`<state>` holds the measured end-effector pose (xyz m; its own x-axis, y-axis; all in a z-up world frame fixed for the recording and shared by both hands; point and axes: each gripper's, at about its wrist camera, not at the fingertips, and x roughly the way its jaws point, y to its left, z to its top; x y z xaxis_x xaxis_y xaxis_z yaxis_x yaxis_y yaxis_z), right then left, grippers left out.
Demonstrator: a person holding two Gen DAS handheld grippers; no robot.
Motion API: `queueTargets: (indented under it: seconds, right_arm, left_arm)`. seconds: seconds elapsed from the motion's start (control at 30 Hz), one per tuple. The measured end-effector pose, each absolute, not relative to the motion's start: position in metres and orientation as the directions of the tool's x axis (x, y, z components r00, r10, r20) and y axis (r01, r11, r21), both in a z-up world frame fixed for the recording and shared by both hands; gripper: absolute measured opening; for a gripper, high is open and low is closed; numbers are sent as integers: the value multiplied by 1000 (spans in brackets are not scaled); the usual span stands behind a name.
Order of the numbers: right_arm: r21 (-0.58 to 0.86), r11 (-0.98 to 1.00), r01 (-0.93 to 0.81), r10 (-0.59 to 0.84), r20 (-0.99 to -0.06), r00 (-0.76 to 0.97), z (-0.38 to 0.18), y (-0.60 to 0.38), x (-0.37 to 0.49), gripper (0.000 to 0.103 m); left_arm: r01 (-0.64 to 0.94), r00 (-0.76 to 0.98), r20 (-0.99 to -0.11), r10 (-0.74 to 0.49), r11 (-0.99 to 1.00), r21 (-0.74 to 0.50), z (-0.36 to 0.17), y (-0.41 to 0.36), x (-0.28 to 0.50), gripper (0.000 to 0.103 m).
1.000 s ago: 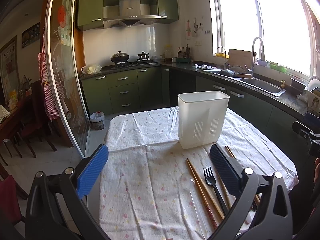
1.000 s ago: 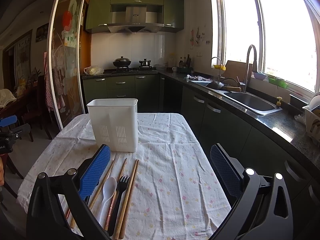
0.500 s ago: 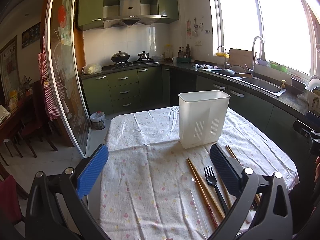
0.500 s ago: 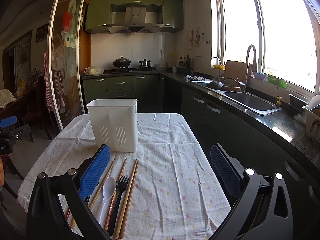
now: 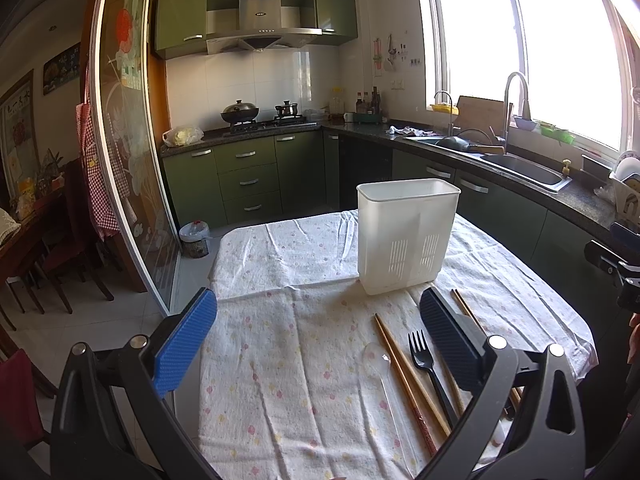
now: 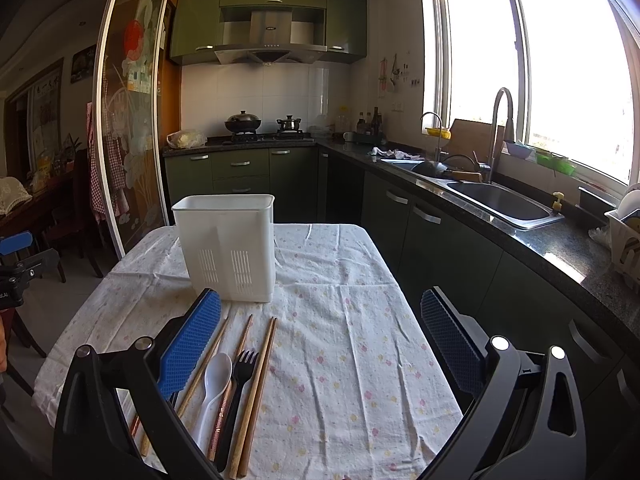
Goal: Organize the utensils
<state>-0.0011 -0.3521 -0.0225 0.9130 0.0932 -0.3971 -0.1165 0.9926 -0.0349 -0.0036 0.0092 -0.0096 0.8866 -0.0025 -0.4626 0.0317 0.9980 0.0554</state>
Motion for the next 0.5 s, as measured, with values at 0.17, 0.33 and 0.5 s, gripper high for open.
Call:
queueTargets:
  seconds: [0.17,0.33,0.5]
  right_arm:
    - [-31,994,-108,87,-399,913,-23,-355,0,99]
    - [-27,994,-104,84,-405,911,-28,-355,3,99]
    - [-25,994,-103,84,-404,911,-30,-356,4,99]
  left_arm:
    - [26,882,-471,3,998,55,-13,10,-2,97]
    - [29,883,-469,3,998,61,-7,7,-4,97]
    - [30,882,-472,4,997,64,-5,5,-5,97]
